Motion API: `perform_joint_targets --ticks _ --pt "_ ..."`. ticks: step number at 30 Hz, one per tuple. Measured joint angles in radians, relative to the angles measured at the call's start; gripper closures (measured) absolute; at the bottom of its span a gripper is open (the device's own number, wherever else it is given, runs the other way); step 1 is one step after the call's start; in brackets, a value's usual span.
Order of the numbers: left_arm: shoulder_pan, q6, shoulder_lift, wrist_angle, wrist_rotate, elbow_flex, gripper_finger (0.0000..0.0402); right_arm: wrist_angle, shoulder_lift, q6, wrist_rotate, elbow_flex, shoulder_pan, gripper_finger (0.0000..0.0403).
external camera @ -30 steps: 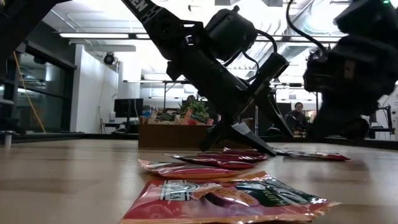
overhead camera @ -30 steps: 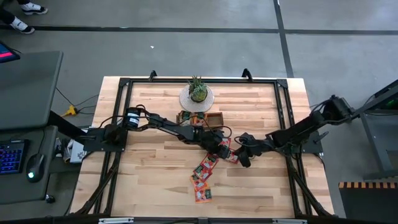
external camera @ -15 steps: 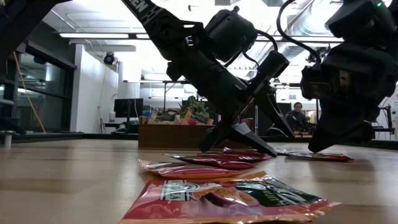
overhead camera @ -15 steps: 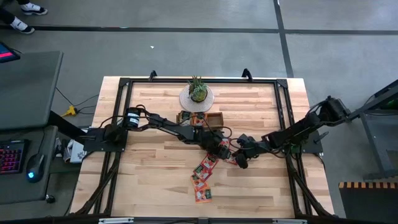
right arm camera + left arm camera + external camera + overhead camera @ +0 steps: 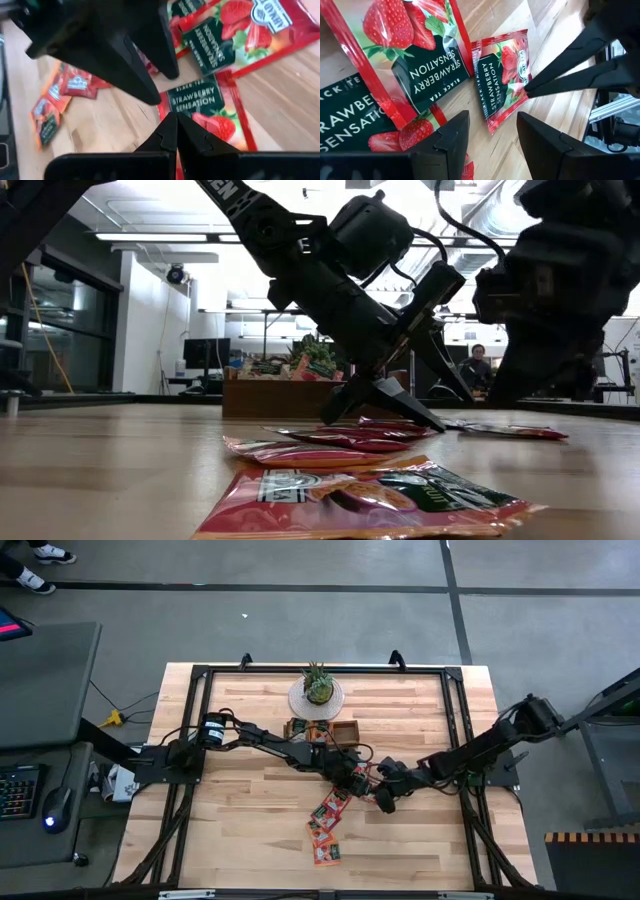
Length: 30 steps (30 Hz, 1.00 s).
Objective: Pick & Place Tea
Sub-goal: Put the red tea bag into the right section of the wooden organizer
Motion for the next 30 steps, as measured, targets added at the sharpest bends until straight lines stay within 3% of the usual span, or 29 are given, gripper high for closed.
perform_joint_targets --ticks 7,15,23,30 --pt "0.0 0.009 0.0 0.0 0.0 0.0 0.0234 -0.32 0.0 -0.019 0.002 0.132 0.037 0.0403" --pt "0.0 0.01 0.0 0.001 0.003 0.0 0.0234 -0.453 0.006 -0.05 -0.023 0.165 0.048 0.0403" --pt "0.0 0.025 0.0 0.002 0.006 0.0 0.0234 -0.417 0.064 -0.05 -0.033 0.165 0.058 0.0403" --pt "0.0 0.025 0.0 0.003 0.006 0.0 0.0234 -0.271 0.154 -0.062 -0.048 0.17 0.054 0.0403"
